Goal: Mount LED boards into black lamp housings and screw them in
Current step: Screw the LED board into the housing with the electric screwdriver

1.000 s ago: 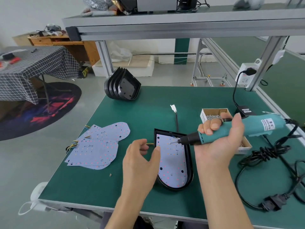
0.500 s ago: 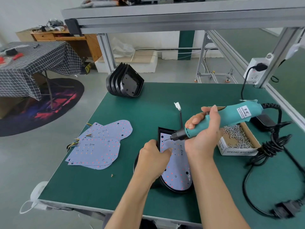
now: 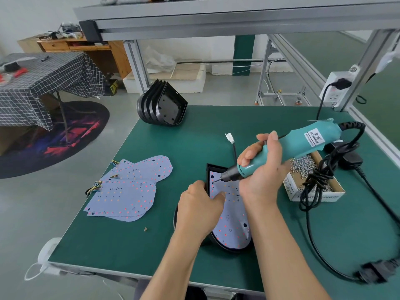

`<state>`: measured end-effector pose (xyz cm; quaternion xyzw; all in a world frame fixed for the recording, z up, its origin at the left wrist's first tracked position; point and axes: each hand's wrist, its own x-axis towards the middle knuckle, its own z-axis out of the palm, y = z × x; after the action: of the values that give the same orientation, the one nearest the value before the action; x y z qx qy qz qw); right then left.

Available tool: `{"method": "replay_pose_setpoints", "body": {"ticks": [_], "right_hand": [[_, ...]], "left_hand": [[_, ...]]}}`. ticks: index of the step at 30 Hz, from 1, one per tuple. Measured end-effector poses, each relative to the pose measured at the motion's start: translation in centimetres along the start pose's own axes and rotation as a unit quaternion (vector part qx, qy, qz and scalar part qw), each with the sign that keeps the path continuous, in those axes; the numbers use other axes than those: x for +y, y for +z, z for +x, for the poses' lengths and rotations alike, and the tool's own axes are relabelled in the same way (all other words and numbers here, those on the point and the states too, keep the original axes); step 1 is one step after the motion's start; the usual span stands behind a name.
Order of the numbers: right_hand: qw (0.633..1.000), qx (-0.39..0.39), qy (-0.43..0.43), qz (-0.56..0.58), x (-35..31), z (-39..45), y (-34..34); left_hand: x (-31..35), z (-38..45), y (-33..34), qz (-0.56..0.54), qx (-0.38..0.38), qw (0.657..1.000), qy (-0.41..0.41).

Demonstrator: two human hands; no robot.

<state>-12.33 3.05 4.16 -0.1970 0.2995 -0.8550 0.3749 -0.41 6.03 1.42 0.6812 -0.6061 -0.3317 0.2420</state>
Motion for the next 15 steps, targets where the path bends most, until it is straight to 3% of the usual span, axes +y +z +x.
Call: {"method": "replay_pose_setpoints", "body": {"ticks": [15], "right_hand": [[0.993,-0.057,-0.075,-0.075,-1.8,-1.8,1.7]], "left_hand": [[0.9,-1.4,0.2,0.04,0.062,0.997,0.024]]}}
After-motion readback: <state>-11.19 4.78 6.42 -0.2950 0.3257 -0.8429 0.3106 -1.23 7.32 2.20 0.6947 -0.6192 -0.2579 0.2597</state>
